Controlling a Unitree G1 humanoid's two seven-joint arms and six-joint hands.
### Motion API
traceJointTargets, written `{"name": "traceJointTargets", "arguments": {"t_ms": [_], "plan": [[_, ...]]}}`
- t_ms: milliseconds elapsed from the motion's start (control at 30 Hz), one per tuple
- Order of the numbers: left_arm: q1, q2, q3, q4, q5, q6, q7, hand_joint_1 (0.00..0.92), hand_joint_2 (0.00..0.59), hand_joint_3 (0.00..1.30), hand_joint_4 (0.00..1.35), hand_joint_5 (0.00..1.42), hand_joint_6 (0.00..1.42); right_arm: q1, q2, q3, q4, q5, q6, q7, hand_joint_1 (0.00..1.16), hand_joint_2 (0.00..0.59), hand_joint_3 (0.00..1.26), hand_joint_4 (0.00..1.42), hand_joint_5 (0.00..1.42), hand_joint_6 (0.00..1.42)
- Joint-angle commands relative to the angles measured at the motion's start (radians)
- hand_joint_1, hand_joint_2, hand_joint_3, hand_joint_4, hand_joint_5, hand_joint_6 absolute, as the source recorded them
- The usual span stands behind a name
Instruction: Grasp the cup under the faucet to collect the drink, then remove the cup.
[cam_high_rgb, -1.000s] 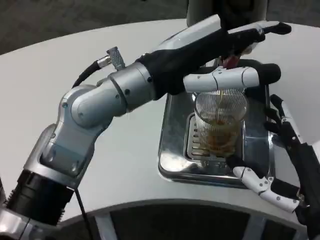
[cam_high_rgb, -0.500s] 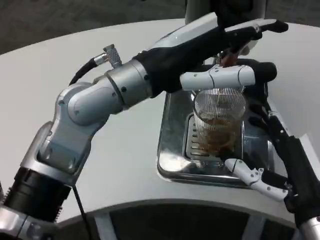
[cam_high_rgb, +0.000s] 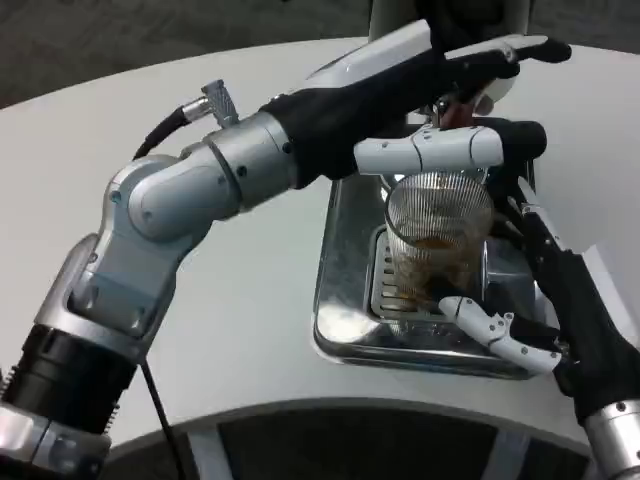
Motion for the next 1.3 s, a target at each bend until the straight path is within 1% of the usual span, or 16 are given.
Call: {"name": "traceJointTargets", "arguments": {"t_ms": [33,167,333,833,1067,1300], "plan": [[0.028,0.032,-0.015,0.04,0.031,0.025,-0.033,0.0,0.08,0.12,0.0,0.07,0.1,-0.029,-0.008,0.004,0.031,0.011,-0.021,0.002,0.73,0.227,0.04,0.11,0.18,0.2],[0.024,0.035,-0.017,0.047,0.031,0.021,-0.037,0.0,0.08,0.12,0.0,0.07,0.11,-0.047,-0.01,0.007,0.049,0.011,-0.017,0.002,0.78,0.22,0.04,0.11,0.19,0.21],[0.019,0.032,-0.026,0.059,0.041,0.008,-0.038,0.0,0.08,0.12,0.0,0.07,0.11,-0.055,-0.007,0.008,0.057,0.01,-0.012,-0.002,0.79,0.219,0.04,0.11,0.2,0.21],[-0.007,0.035,-0.073,0.099,0.117,-0.07,-0.006,0.0,0.084,0.13,0.0,0.07,0.11,-0.061,-0.006,-0.002,0.068,0.007,-0.003,-0.011,0.79,0.224,0.04,0.12,0.21,0.21],[-0.015,0.031,-0.078,0.117,0.129,-0.086,-0.001,0.0,0.085,0.13,0.0,0.07,0.11,-0.068,-0.002,0.002,0.075,-0.004,0.003,-0.022,0.78,0.23,0.05,0.12,0.21,0.21],[-0.014,0.031,-0.081,0.126,0.129,-0.091,-0.002,0.0,0.085,0.13,0.0,0.07,0.11,-0.072,0.008,0.01,0.088,-0.019,0.01,-0.048,0.78,0.233,0.05,0.12,0.21,0.21]]}}
